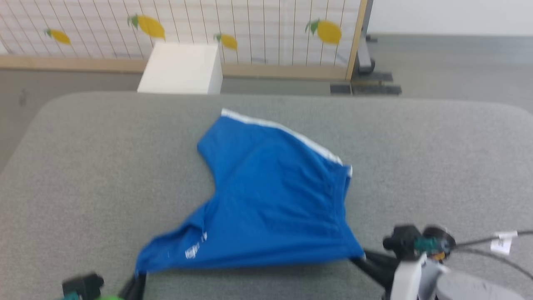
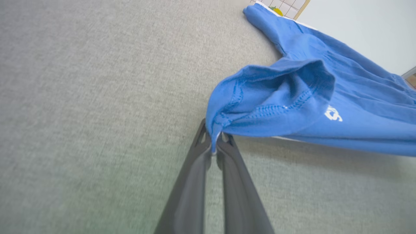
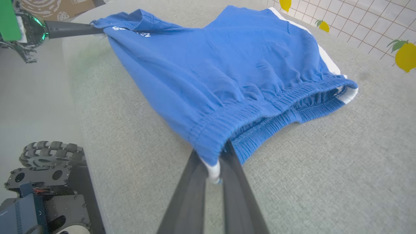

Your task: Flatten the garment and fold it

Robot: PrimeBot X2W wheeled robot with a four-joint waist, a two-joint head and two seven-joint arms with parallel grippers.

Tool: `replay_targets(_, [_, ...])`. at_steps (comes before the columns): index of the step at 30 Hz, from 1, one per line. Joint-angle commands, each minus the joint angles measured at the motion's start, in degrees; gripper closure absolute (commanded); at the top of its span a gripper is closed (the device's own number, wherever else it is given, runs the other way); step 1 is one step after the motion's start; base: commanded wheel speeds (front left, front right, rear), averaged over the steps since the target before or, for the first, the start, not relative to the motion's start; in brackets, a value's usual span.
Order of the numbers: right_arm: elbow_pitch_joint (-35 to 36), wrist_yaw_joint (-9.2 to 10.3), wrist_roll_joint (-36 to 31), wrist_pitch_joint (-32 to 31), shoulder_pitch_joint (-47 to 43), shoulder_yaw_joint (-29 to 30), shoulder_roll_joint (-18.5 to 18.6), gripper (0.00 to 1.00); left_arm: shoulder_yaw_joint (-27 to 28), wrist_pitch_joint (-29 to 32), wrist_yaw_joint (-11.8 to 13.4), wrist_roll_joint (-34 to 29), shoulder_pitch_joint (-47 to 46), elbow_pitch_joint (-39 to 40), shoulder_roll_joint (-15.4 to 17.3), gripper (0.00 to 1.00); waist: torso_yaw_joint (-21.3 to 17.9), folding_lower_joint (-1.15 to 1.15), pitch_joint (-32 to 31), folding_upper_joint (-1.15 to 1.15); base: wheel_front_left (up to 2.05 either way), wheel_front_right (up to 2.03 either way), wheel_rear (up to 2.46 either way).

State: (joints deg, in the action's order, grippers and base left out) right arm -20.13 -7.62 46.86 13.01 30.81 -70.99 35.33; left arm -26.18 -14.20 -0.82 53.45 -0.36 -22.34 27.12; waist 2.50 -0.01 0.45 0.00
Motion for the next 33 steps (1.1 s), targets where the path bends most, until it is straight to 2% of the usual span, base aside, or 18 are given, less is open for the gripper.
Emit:
replay_targets(1, [0.6, 0.13, -0.1, -0.7, -2.5, 1.0, 1.9, 1.00, 0.4, 0.2, 1.8, 0.6, 2.7, 0.6, 1.7, 1.00, -0.4, 0.01, -3.4, 0.00, 0.00, 0.00, 0.00])
replay_targets(8, [5.8, 0.13, -2.3, -3.4, -11.1, 6.4, 4.4, 1.00, -0.5, 1.2, 4.5, 0.1, 8.5, 6.1, 3.5, 1.00, -0.1, 0.01, -4.3, 0.00, 0.00, 0.00, 0.00])
replay_targets(15, [11.0, 0.13, -6.8, -5.9, -15.6, 16.3, 3.4, 1.00, -0.6, 2.5, 5.7, -1.9, 6.1, 10.7, 5.9, 1.00, -0.4, 0.01, -2.4, 0.00, 0.00, 0.00, 0.00])
replay_targets(19, [12.8, 0.13, -9.0, -7.8, -16.2, 21.4, 1.6, 1.00, -1.8, 4.5, 4.4, -4.5, -0.9, 10.6, 6.7, 1.00, -0.8, 0.01, -0.6, 0.00, 0.00, 0.00, 0.00])
replay_targets(24, [14.0, 0.13, -11.0, -9.9, -15.1, 25.9, -0.7, 1.00, -3.5, 7.3, 2.0, -7.4, -12.0, 7.3, 6.0, 1.00, -2.1, 0.01, 2.7, 0.00, 0.00, 0.00, 0.00])
replay_targets(33, [12.2, 0.13, -13.3, -12.7, -8.3, 29.5, -5.3, 1.00, -5.2, 11.5, -2.5, -10.7, -32.4, -6.3, 3.5, 1.00, -5.4, 0.01, 11.0, 0.00, 0.00, 0.00, 0.00])
